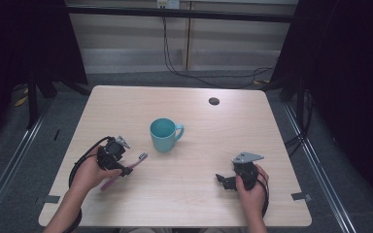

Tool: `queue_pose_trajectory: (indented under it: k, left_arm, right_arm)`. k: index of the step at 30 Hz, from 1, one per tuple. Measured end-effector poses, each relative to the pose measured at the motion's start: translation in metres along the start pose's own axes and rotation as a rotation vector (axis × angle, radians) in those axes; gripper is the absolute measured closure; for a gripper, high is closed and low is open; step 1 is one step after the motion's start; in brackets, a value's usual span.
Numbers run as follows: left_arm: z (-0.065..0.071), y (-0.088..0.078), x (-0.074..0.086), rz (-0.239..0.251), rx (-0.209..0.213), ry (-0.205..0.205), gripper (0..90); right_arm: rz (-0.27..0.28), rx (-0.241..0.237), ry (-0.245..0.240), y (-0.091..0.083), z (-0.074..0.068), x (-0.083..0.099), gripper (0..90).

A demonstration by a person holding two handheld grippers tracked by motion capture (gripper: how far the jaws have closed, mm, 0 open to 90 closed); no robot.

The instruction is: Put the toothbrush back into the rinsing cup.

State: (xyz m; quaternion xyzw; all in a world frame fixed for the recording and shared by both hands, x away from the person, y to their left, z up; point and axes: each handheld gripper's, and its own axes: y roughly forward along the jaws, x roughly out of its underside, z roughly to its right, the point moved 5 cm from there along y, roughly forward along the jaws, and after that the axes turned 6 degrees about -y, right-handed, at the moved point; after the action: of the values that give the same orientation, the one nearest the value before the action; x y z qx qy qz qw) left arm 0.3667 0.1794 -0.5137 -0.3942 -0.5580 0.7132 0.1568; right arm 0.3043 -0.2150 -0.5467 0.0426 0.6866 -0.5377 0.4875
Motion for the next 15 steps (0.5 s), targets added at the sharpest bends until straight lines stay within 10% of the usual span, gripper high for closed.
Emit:
queue_pose_trajectory:
  k: [15]
  left_arm:
    - [0.0004, 0.0005, -0.0114, -0.039, 0.025, 0.021, 44.1]
  right_arm:
    - [0.000, 0.000, 0.000, 0.0000, 0.0000, 0.0000, 11.2]
